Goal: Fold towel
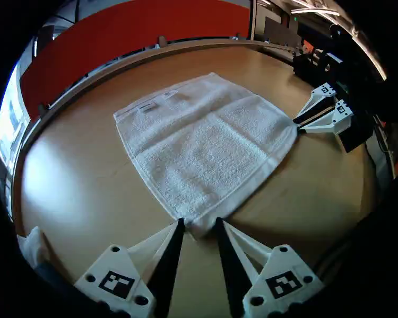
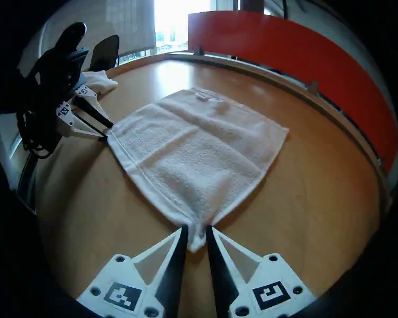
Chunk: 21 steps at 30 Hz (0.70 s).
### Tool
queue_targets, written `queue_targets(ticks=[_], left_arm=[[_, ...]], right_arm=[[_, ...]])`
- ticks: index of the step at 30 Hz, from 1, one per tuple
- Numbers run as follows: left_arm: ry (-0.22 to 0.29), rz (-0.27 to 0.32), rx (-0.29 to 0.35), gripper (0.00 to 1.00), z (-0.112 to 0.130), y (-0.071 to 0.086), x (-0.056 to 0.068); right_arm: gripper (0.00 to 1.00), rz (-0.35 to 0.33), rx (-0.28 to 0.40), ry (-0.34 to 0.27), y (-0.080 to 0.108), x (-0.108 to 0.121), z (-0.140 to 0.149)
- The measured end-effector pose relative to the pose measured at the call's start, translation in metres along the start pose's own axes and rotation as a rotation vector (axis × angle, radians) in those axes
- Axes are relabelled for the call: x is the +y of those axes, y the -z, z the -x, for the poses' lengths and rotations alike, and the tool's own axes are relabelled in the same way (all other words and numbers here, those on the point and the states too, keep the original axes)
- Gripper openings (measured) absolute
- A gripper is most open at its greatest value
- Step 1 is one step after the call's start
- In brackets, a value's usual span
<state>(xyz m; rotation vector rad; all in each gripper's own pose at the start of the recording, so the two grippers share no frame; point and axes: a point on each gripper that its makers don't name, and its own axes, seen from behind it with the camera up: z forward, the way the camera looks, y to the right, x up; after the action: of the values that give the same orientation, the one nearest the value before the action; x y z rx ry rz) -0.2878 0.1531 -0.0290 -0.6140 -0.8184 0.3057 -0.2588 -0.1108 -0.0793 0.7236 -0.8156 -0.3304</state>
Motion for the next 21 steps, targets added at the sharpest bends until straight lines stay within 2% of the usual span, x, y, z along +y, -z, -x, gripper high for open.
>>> queue_targets(ticks=[1, 5, 9, 12, 17, 21], left_arm=[[-0.001, -0.001, -0.001, 0.27, 0.0, 0.0, 0.001], [-0.003, -0.005, -0.007, 0.15, -0.001, 0.0, 0.004], [-0.011, -0.01, -0.001, 0.13, -0.005, 0.002, 0.006], [-0.013, -0.018, 0.017, 0.13, -0.012, 0.009, 0.005], [0.011, -0.013, 0.031, 0.13, -0.02, 0.02, 0.003], [0.023, -0.006, 0.034, 0.13, -0.021, 0.022, 0.003]], right_arm=[[0.19, -0.001, 0.003, -0.004, 0.001, 0.0, -0.001], [0.11, -0.004, 0.014, -0.027, 0.003, -0.001, -0.006], [0.1, 0.0, 0.028, -0.042, 0.007, -0.001, -0.011], [0.09, 0.004, 0.042, -0.037, 0.011, -0.001, -0.016], [0.08, 0.001, 0.06, -0.03, 0.019, -0.002, -0.022], [0.06, 0.004, 0.05, -0.02, 0.021, -0.002, -0.02]])
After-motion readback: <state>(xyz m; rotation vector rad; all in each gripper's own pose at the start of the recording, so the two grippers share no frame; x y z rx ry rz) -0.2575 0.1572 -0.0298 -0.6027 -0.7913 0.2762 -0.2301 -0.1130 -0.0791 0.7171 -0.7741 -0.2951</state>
